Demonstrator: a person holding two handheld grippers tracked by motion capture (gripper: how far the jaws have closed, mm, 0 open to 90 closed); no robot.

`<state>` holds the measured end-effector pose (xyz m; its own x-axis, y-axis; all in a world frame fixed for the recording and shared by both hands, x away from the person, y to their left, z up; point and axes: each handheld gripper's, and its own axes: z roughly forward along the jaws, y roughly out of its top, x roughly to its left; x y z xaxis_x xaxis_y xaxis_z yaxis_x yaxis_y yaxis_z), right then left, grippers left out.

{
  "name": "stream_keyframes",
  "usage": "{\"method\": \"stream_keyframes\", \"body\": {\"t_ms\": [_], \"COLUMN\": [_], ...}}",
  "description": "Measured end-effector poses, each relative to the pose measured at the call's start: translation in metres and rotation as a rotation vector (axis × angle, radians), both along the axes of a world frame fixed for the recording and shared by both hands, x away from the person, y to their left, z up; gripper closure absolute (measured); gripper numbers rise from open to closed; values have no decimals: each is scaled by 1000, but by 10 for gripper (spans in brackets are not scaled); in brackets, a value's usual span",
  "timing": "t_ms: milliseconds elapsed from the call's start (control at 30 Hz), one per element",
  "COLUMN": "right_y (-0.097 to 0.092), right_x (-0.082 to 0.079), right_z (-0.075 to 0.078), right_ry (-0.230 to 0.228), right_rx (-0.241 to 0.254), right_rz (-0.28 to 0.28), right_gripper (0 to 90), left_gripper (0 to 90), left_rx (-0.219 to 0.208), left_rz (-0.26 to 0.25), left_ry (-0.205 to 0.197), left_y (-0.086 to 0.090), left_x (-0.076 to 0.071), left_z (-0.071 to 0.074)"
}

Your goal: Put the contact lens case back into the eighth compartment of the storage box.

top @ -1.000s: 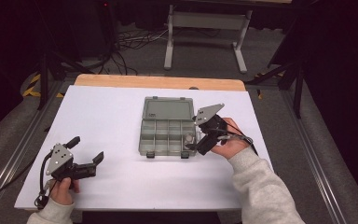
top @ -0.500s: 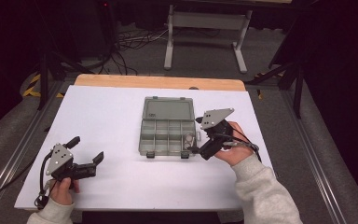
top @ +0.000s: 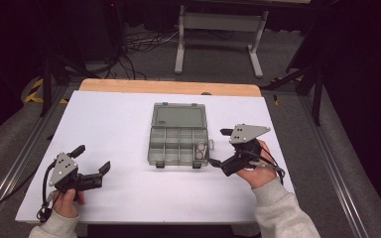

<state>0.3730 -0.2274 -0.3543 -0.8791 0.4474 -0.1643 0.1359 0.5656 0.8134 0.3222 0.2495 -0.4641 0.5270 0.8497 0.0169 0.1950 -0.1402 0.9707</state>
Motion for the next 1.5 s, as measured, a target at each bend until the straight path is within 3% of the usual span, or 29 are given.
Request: {"method": "stream_keyframes", "body": {"t_ms": [233, 367, 833, 1500], "right_y": [-10, -19, -34, -46], "right_x": [-10, -16, -25, -34], "right_z": [-8, -22, -59, -97], "right_ry": [-6, -1, 15, 70], "right_rx": [41, 97, 172, 213], "right_rz": [-31, -54, -108, -143], "right_gripper": [0, 1, 1, 1], "left_gripper": [2, 2, 2, 2], "left_rx": [1, 1, 0, 0], "left_rz": [1, 1, 2, -2], "left_ry": [0, 0, 0, -1], "left_y": [0, 0, 0, 0], "left_x": [0, 0, 0, 0], "left_z": [0, 0, 0, 0]}}
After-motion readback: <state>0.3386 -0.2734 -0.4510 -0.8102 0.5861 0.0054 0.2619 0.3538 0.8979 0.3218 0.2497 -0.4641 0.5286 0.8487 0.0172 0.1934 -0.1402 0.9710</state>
